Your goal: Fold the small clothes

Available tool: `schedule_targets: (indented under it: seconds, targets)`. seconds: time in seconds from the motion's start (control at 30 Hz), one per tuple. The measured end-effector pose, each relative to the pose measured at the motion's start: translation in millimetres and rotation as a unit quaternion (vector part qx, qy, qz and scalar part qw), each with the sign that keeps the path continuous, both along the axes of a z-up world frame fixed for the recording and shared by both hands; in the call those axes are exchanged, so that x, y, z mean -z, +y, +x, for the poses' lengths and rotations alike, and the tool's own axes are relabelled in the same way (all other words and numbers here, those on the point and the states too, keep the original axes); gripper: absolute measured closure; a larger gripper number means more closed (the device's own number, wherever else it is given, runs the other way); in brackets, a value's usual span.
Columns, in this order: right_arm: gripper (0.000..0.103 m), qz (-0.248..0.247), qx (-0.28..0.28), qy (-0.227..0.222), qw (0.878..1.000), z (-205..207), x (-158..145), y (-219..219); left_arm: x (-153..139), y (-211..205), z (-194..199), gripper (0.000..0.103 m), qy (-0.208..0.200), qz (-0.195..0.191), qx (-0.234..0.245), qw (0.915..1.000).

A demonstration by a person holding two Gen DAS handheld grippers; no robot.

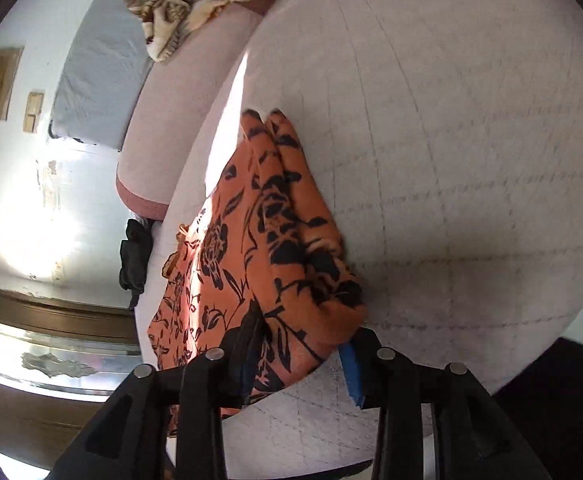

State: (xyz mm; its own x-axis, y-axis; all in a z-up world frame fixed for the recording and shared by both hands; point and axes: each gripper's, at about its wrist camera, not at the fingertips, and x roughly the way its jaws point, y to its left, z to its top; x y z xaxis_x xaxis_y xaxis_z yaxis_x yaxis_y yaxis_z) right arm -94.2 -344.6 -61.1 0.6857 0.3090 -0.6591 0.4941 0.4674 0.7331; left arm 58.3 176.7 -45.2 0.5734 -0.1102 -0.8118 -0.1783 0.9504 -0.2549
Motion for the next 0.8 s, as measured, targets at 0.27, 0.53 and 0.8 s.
schedule_targets:
  seconds: [0.27, 0.53, 0.8]
  targets:
    - [0.028, -0.047, -0.052, -0.091, 0.993, 14, -71, 0, -23, -17, -15, 0.052, -0.049, 0.028, 0.029, 0.9980]
    - [0.084, 0.032, -0.026, 0.011, 0.999, 23, 16, -16, -3, -46, -8, 0.052, -0.023, 0.028, 0.074, 0.9966]
    - [0.014, -0.015, -0.092, -0.058, 0.994, 67, -52, -3, 1, -62, 5, 0.044, -0.039, 0.032, 0.102, 0.9935]
